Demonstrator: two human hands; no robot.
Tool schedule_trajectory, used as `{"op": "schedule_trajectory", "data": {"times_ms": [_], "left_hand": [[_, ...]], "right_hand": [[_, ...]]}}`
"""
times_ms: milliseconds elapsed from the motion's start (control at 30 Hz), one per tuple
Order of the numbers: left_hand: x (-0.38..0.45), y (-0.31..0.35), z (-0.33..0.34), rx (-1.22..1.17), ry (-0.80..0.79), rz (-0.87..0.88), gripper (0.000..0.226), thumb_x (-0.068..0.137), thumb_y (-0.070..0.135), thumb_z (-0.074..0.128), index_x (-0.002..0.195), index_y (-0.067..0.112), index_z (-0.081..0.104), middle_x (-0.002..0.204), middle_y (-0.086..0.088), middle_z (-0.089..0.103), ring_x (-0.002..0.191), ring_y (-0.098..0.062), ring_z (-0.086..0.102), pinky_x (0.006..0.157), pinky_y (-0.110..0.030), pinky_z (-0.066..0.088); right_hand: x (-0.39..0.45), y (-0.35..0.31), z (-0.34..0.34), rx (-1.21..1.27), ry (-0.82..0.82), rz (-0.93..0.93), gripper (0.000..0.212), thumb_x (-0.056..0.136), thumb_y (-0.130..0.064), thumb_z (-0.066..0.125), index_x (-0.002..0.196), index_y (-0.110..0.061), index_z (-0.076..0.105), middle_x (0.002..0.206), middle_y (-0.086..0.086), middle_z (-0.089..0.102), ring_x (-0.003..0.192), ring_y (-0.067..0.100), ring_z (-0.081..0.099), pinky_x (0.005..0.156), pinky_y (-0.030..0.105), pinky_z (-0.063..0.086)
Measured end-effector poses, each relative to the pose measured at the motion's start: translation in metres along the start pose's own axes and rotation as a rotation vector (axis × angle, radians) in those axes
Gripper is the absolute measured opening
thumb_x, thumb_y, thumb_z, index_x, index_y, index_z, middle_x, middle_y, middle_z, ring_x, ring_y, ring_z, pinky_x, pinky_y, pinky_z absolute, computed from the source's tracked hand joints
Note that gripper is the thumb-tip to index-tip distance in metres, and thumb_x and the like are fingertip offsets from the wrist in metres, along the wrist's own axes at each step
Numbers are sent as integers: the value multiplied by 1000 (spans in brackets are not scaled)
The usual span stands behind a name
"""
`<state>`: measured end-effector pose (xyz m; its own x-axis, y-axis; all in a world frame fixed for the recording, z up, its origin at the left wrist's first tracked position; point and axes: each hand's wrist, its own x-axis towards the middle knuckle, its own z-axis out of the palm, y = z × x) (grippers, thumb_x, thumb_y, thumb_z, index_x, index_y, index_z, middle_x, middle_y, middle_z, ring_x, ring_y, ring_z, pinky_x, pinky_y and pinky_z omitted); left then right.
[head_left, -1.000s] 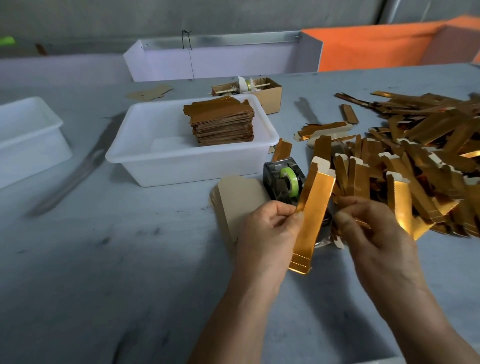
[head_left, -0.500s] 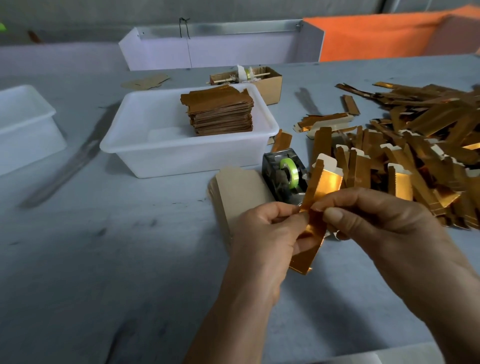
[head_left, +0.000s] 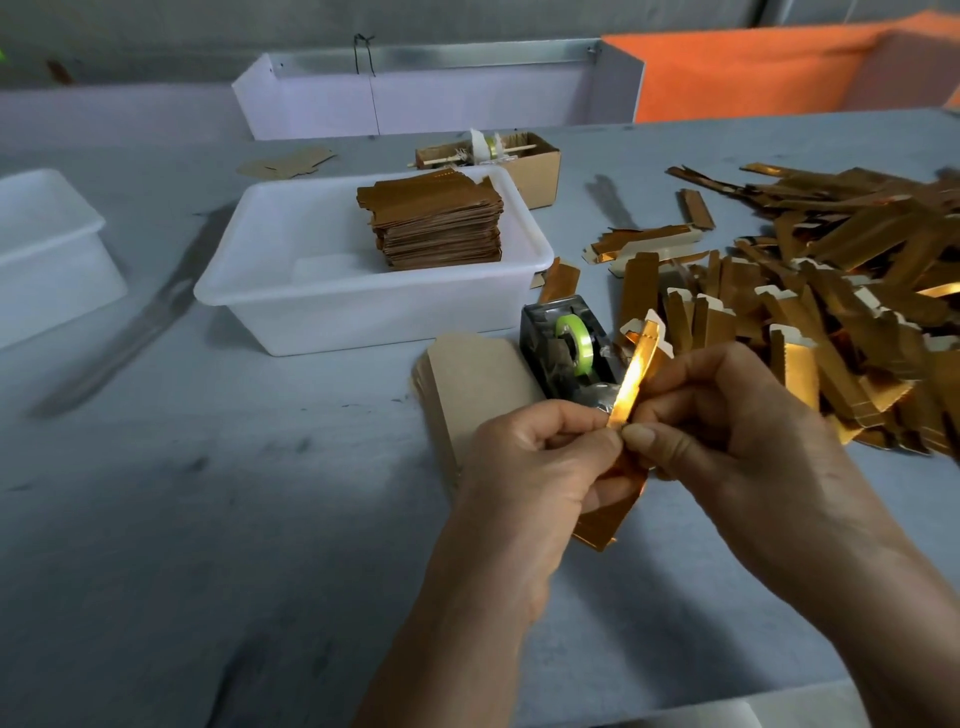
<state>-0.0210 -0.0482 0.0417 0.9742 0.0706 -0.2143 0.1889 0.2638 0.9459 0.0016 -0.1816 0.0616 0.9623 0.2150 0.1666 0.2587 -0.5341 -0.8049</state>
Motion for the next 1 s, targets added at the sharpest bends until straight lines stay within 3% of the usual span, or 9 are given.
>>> {"op": "schedule_trajectory", "data": {"times_ms": [133,233,333,467,567,700,800,900,1000], "left_hand": [[1,-1,-3,22,-50,-46,15,90,16,63,97,6,72,96,-12,73,87,-22,73,84,-37,58],[-3,-3,-2,12,-15,3,15,91,17,62,93,5,72,87,-7,75,79,-18,74,76,-30,60],[-4,-9,2,56,91,58,15,93,13,59,87,8,72,80,-5,75,73,-18,74,70,-32,60],[-7,-14,14,216,257,251,19,92,17,61,78,22,72,71,0,73,69,-16,72,63,-30,59],[-12,-18,22,359,358,462,13,91,21,61,83,22,72,74,4,70,70,-12,68,63,-27,58],[-15,-22,26,588,491,716,22,89,31,55,82,18,72,76,8,61,65,-6,60,55,-20,50],[-15,-22,24,543,513,705,23,87,33,53,82,19,70,77,7,63,66,-7,62,56,-23,52],[-14,-16,16,357,479,596,10,85,29,60,82,24,70,79,2,70,70,-12,69,62,-27,58],[-12,-11,12,285,429,497,13,87,19,65,79,28,69,76,2,71,69,-13,70,61,-27,59]], "right_hand": [[0,1,2,-63,29,3,27,76,-23,69,89,-33,47,73,-9,65,74,3,64,68,25,53],[-1,1,4,-110,39,-13,29,76,-24,70,86,-36,45,73,-11,64,72,1,63,59,16,48],[-2,-1,8,-183,46,-17,31,76,-26,70,86,-37,42,72,-14,61,69,-4,60,52,10,47],[-3,-8,9,-272,117,-47,31,75,-29,71,92,-31,44,71,-18,57,65,-8,54,55,1,43],[-4,-14,5,-296,142,-35,33,73,-33,70,91,-33,42,71,-18,56,66,-9,52,46,9,41],[-4,-17,1,-267,122,-13,34,66,-43,69,82,-38,39,69,-17,57,67,-9,52,53,10,35],[-2,-16,1,-343,130,11,41,54,-62,53,80,-34,40,63,-17,52,59,-7,50,48,11,32],[-2,-10,-1,-451,215,-24,53,56,-69,43,83,-24,45,58,-15,46,51,-3,46,43,14,28],[-2,-4,-1,-126,192,49,52,57,-69,50,87,-26,50,72,-12,58,66,2,57,52,17,40]]}}
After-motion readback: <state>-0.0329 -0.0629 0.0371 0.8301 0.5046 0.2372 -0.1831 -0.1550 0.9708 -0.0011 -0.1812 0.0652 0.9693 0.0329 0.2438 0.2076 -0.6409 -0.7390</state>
